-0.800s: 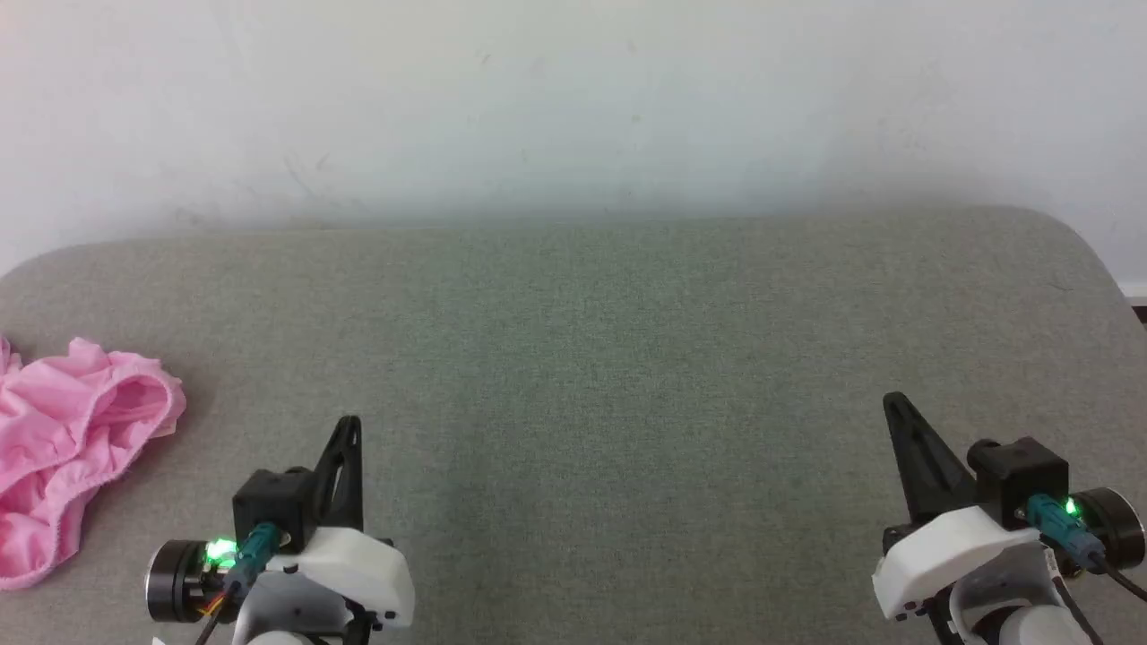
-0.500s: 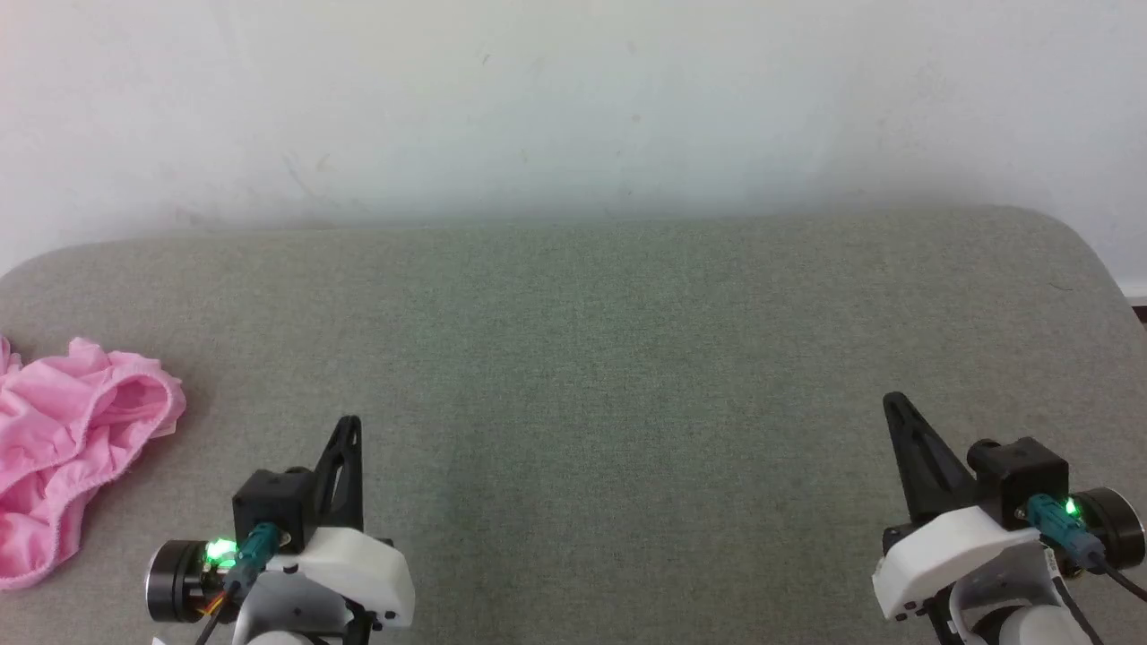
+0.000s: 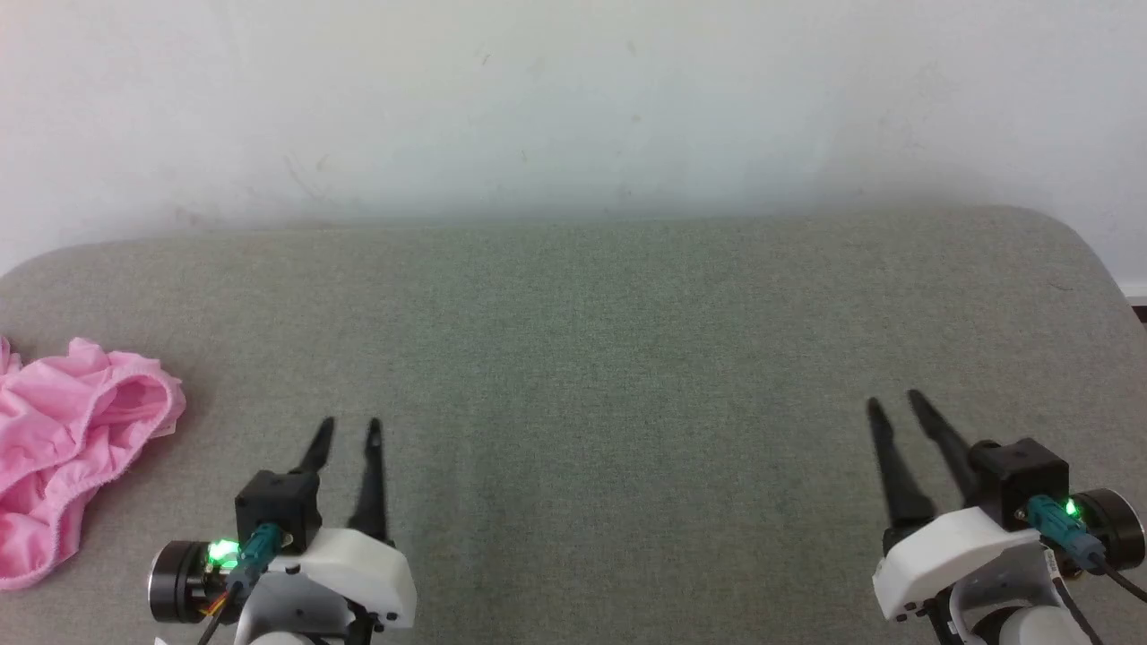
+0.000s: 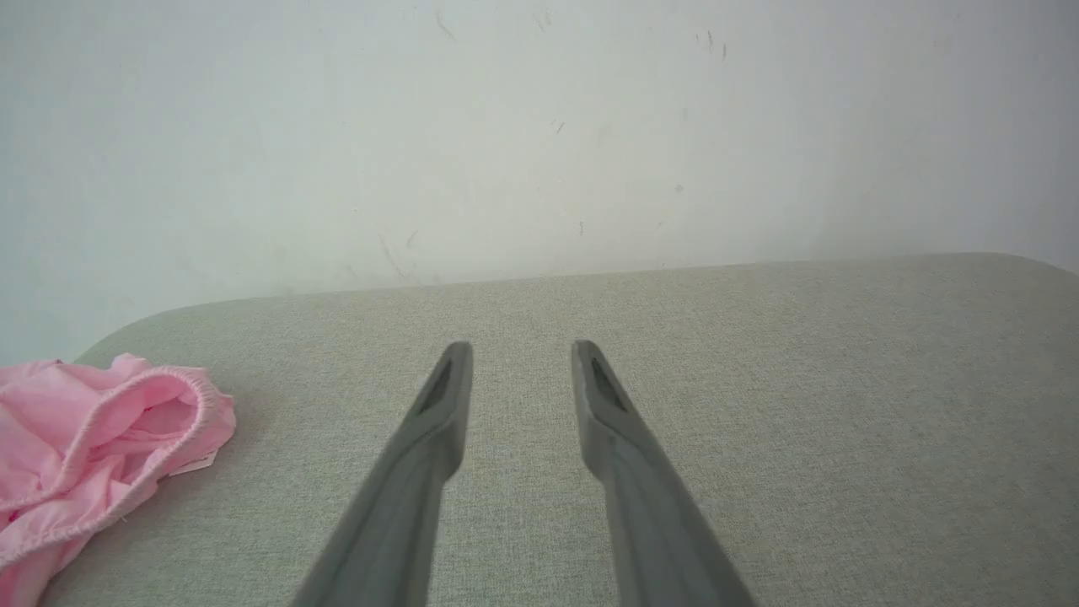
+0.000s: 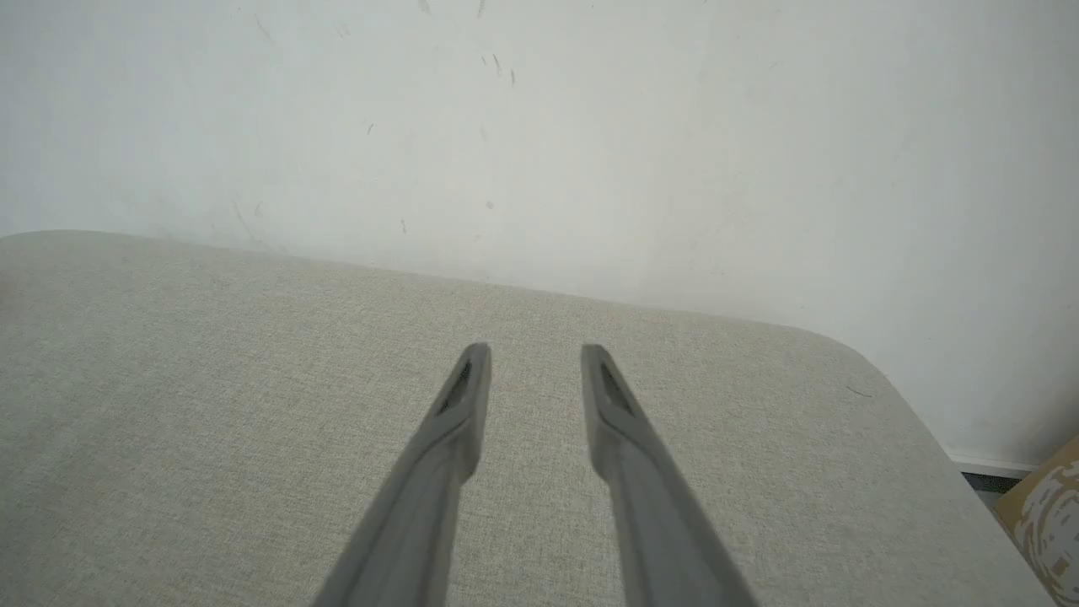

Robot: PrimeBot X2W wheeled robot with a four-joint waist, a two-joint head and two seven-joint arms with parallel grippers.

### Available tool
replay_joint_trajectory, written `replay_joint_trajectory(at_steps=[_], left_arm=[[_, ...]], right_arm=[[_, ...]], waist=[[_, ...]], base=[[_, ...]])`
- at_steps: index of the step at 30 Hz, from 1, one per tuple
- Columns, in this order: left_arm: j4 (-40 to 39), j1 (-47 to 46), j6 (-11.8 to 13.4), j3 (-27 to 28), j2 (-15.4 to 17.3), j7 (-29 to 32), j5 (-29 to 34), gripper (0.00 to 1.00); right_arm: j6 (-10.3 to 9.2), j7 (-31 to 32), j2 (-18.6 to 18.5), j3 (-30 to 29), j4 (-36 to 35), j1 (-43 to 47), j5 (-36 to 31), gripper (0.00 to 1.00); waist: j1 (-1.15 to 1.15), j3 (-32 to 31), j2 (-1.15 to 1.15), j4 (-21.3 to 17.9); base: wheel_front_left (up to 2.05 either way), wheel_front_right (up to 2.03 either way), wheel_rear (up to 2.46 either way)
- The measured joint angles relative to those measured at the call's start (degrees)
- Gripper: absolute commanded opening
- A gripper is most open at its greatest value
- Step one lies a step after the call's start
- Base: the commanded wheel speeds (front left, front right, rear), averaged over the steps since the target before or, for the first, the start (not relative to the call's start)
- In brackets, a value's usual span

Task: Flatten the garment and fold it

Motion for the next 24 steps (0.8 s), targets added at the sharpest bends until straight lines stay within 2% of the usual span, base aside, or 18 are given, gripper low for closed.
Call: replay_joint_trajectory(at_steps=[24], left_arm=[[0.4,0.0,-0.1,-0.7,0.0,-2.6,-3.7,1.00]], right_arm=[[-0.01,-2.6,0.0,-0.4,0.4,0.4,1.2,1.00]], waist=[[0.00,-0.1,0.00,1.2]], base=[[0.00,0.00,0.00]])
